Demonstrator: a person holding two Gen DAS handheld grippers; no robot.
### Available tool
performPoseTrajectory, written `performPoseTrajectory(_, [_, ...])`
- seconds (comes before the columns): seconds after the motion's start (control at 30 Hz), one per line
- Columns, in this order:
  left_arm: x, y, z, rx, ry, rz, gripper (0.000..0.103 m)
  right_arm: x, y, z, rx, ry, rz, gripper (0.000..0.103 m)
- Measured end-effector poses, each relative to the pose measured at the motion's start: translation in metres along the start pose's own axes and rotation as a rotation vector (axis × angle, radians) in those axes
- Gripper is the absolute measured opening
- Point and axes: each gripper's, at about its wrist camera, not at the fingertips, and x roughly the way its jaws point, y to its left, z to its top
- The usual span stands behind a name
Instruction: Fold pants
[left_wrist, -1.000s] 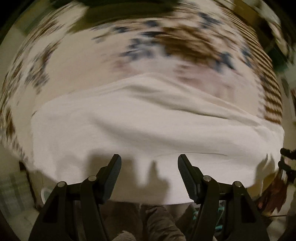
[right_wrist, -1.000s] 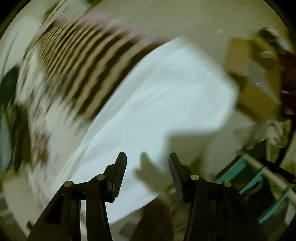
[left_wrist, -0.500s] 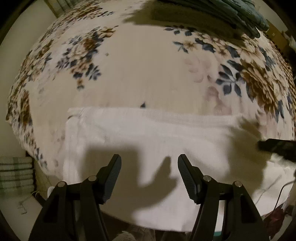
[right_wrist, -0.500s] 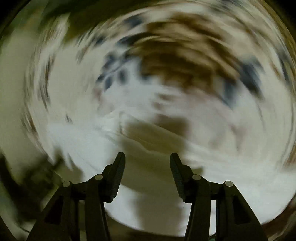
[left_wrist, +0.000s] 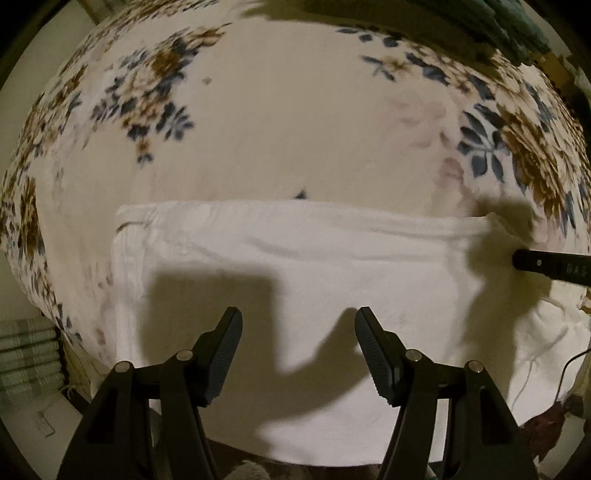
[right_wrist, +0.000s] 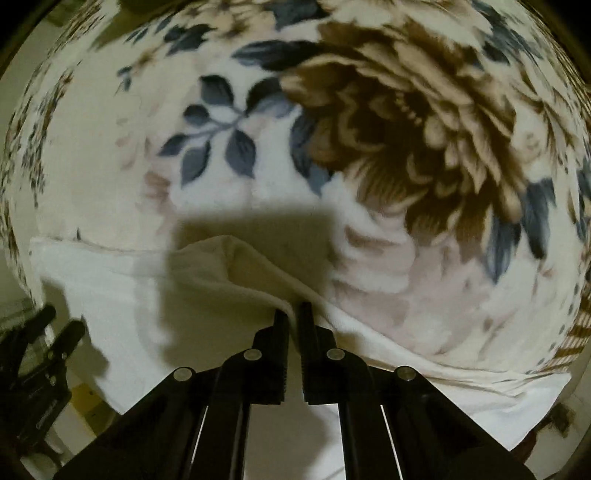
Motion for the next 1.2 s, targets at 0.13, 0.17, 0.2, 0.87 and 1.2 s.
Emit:
performPoseTrajectory(0.13, [-0.015,0.034,-0.013,-0.058,0.001,-0.039,0.061,-0.032,-0.032,-0.035,0.190,-0.047,0.137,0.067])
performPoseTrajectory(0.17, [-0.021,0.047,-0.021,-0.081,-0.001,-0.048,0.061,-0.043,-0.043,-0.057,0.265,-0.062,0.178,0.067])
performPoseTrajectory(0.2, [-0.025,0.057,-0.028,-0.099,0.003,-0.052,0.061,-0.048,-0.054,-0.073,0.320,-0.060,0.200,0.067])
performPoseTrajectory(0.87, [0.040,0.229,-0.069,-0.683,0.080,-0.248,0.014,0.047,-0.111,-0.244,0.889,0.030,0.355,0.000])
performPoseTrajectory(1.2, [0.009,0.234,-0.079,-0.615,0.038,-0.220,0.011,0.044,-0.100,-0.249,0.857,0.058,0.353,0.000])
